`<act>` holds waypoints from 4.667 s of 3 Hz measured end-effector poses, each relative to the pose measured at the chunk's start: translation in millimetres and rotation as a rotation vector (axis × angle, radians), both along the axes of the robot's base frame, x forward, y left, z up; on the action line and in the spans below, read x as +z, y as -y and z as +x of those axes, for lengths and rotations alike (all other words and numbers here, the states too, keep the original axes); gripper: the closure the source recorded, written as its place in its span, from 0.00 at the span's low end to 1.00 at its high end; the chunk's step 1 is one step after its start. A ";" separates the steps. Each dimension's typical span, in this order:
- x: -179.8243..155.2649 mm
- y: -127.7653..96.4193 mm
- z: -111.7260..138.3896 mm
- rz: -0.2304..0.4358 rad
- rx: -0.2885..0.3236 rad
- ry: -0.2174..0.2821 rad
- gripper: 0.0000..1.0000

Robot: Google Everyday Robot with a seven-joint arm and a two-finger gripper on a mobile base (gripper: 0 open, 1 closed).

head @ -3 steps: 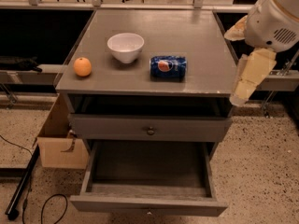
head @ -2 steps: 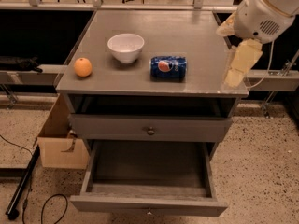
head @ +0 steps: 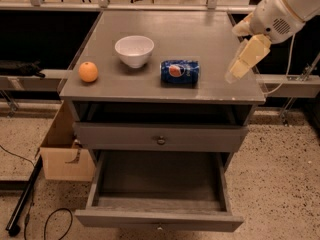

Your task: Place pepsi can into middle drawer

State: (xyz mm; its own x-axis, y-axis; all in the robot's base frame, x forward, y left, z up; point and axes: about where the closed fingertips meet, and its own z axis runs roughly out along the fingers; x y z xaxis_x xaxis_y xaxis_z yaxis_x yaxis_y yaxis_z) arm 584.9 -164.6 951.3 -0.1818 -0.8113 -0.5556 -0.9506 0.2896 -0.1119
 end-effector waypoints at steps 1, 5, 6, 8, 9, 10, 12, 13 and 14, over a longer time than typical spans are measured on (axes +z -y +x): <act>-0.8 -2.3 4.0 0.037 -0.009 0.000 0.00; -20.4 -12.5 56.4 0.153 -0.128 0.150 0.00; -33.5 -23.7 89.4 0.142 -0.122 0.140 0.00; -62.1 -45.5 118.2 0.137 -0.104 0.094 0.00; -76.1 -51.1 113.7 0.151 -0.106 0.076 0.00; -95.9 -56.8 102.6 0.168 -0.110 0.042 0.00; -104.7 -59.9 100.5 0.179 -0.110 0.020 0.18; -104.8 -60.0 100.5 0.179 -0.110 0.020 0.42; -104.8 -60.0 100.5 0.179 -0.110 0.020 0.73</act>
Offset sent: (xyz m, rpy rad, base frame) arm -0.0160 -0.0125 -0.0045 0.0971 -0.1058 -0.1107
